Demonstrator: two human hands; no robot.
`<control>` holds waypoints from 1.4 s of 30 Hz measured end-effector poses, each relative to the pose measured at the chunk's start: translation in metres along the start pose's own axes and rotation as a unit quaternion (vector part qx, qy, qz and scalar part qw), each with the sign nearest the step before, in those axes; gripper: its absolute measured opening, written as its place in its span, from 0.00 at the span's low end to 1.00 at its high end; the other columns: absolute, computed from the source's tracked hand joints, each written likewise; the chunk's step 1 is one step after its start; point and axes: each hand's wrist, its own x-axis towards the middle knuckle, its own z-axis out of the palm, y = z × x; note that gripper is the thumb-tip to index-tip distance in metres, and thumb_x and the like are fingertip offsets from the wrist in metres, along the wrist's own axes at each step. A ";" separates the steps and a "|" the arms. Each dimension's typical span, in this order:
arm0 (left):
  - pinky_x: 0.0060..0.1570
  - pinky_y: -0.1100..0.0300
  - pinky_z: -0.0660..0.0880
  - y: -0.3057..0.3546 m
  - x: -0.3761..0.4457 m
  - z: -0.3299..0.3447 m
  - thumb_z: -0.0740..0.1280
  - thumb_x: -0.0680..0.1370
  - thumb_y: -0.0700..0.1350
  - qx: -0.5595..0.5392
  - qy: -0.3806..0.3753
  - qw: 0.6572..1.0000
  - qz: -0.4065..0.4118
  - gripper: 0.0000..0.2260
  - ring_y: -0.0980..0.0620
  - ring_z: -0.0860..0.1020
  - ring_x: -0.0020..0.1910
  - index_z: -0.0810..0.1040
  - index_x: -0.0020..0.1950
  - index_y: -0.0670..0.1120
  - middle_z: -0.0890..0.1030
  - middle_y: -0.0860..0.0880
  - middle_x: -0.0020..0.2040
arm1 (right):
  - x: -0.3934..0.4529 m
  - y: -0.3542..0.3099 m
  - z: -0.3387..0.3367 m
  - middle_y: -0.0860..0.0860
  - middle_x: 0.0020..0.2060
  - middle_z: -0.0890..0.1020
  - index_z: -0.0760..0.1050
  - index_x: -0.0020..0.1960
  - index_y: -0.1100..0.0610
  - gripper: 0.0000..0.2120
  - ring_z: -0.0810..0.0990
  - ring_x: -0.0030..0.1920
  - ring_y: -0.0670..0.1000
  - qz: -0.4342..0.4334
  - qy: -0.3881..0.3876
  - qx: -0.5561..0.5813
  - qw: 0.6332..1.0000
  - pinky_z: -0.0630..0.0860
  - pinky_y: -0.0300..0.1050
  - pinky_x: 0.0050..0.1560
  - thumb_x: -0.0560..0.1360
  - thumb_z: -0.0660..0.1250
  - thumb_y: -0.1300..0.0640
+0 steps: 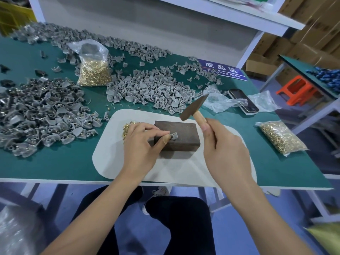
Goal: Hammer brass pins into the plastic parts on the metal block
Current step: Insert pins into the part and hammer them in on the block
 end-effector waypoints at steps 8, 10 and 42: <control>0.57 0.68 0.63 0.001 0.001 0.000 0.75 0.75 0.55 -0.003 -0.007 1.000 -0.012 0.04 0.55 0.71 0.54 0.86 0.48 0.61 0.77 0.62 0.46 | 0.000 0.003 -0.004 0.49 0.39 0.81 0.74 0.57 0.42 0.19 0.77 0.43 0.61 -0.008 -0.035 -0.055 0.998 0.77 0.56 0.42 0.83 0.46 0.37; 0.58 0.68 0.63 0.001 0.000 -0.001 0.74 0.75 0.55 -0.012 -0.008 1.000 -0.011 0.04 0.55 0.71 0.54 0.86 0.48 0.62 0.78 0.61 0.46 | -0.003 -0.001 -0.002 0.51 0.40 0.82 0.74 0.63 0.41 0.18 0.78 0.44 0.62 -0.003 -0.005 -0.001 1.000 0.77 0.58 0.42 0.84 0.49 0.38; 0.59 0.56 0.68 0.011 -0.001 -0.005 0.76 0.75 0.52 0.007 -0.013 1.000 -0.021 0.03 0.52 0.73 0.54 0.87 0.48 0.59 0.79 0.57 0.45 | -0.016 0.010 0.016 0.52 0.40 0.84 0.73 0.63 0.43 0.17 0.80 0.43 0.64 -0.025 -0.054 -0.058 0.997 0.74 0.54 0.39 0.84 0.50 0.39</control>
